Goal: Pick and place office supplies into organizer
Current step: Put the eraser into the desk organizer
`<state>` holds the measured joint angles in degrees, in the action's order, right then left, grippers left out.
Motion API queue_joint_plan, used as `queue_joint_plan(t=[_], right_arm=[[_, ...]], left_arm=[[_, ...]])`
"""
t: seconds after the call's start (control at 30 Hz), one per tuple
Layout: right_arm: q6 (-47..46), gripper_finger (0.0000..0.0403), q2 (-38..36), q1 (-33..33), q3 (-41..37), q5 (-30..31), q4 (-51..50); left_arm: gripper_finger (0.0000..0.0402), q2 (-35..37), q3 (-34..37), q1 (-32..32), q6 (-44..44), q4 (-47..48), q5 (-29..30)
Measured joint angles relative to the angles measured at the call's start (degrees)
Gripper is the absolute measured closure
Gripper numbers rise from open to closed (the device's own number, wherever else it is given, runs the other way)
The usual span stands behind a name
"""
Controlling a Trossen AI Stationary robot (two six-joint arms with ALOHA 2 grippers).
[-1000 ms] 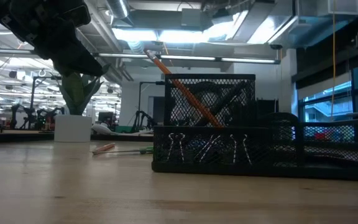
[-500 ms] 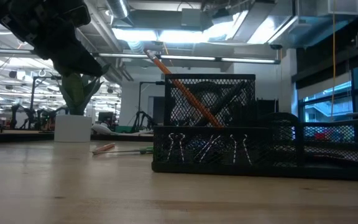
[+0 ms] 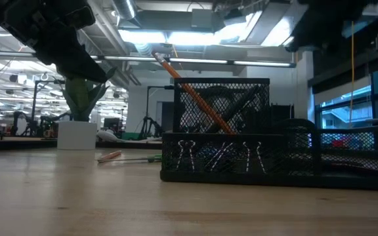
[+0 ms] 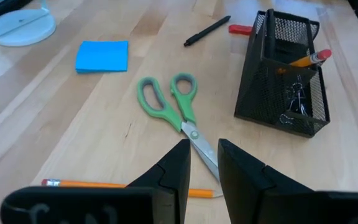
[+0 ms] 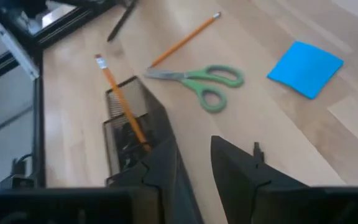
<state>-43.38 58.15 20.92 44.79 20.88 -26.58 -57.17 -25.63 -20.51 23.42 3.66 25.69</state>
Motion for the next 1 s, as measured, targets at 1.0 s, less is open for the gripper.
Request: queue_joint_plan(t=[1.0], right_arm=[[-17.74,0.0326,-0.96,-3.4,-11.1,-10.15,2.45]], left_arm=[[0.0327,0.0,0.0,0.0,-1.7,-0.02,4.94]])
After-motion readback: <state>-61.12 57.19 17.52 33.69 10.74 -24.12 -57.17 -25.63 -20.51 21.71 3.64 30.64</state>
